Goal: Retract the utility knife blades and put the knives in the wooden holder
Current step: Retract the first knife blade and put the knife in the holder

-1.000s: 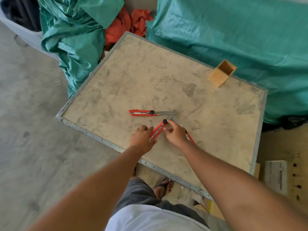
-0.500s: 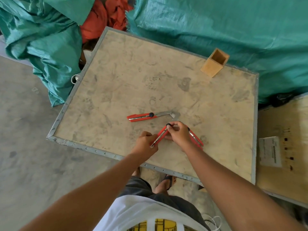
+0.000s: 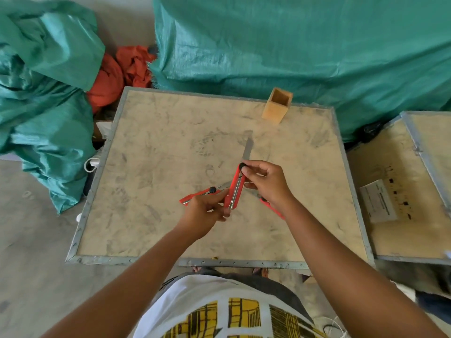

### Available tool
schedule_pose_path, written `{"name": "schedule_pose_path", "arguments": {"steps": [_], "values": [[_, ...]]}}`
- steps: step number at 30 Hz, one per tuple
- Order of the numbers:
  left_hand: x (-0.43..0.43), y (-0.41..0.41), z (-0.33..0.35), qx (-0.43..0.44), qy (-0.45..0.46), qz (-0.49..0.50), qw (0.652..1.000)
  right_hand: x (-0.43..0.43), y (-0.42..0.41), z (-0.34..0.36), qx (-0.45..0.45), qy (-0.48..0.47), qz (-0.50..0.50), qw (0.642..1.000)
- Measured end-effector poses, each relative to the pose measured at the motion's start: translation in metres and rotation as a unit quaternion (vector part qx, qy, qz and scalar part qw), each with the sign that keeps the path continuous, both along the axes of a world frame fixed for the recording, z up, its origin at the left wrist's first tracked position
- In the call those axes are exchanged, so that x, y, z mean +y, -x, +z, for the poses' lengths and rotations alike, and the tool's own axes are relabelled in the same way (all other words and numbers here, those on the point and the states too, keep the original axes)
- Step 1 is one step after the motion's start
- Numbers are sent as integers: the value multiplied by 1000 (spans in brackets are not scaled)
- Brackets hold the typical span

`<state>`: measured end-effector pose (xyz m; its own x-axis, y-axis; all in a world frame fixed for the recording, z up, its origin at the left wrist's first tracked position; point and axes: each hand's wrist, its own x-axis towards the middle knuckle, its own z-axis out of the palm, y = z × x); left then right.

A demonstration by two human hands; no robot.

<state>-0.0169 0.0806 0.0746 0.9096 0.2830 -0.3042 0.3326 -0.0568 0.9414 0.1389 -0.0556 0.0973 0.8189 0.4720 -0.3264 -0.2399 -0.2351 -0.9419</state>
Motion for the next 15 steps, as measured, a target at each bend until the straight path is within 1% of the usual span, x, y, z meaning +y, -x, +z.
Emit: {"name": "schedule_pose_path", "arguments": {"steps": [2,5,10,15], "values": [[2,-5,14,-17,38,34,999,-1,-1,14,-4,-9,24,1000],[5,-14,29,-34,67,63,995,-3,2,23,-36,22,85,995],[9,-19,46,-57,88,63,993,-8,7,34,-151,51,159,974],[6,-19,57,-71,106,61,990,-14,6,45,-180,63,189,963]]}}
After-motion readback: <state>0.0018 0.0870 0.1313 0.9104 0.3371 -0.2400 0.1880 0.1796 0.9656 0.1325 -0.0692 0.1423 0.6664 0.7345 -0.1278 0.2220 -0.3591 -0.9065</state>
